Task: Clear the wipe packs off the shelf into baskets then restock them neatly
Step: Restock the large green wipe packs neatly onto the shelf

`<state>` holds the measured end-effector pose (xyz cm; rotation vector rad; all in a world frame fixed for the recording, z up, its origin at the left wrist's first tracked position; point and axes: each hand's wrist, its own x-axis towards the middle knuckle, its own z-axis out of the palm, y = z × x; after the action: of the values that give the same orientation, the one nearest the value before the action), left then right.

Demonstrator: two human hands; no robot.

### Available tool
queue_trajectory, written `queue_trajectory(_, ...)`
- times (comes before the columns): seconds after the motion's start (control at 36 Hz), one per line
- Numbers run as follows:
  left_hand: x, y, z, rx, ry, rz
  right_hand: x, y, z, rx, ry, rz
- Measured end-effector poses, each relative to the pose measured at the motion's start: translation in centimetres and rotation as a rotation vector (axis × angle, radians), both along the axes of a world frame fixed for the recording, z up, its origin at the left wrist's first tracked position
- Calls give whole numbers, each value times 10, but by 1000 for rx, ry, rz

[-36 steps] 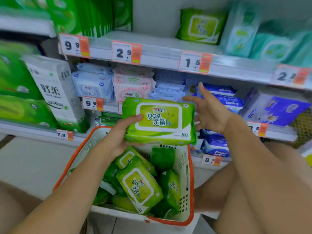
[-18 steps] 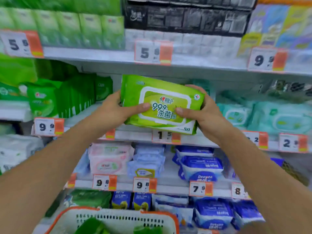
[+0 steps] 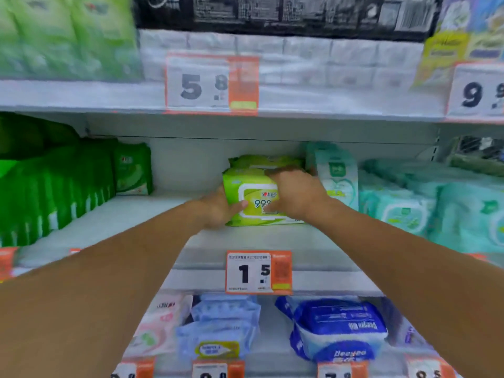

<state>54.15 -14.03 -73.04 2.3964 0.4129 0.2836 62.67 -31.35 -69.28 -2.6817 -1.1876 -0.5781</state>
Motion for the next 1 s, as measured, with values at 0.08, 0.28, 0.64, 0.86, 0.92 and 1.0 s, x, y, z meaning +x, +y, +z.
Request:
queue_trajectory(0.08, 24, 3, 4, 80, 34, 41, 14, 4, -3, -6, 3, -53)
queue_trajectory(0.28, 55, 7, 2, 444, 212, 231, 38, 17, -2, -34, 32, -74)
queue_trajectory(0.64, -26, -32, 24, 445, 81, 178, 5, -8, -2, 293, 32, -2)
queue_trajectory(0.86, -208, -96, -101, 238, -683, 111, -199, -50, -148, 950, 220, 355)
queue_trajectory(0.92, -250, -100, -174, 173, -384, 201, -231, -52, -222, 527, 448, 331)
queue_trajectory(1.0, -319, -101, -280, 67, 172, 277, -259, -68, -306, -209, 690, 228)
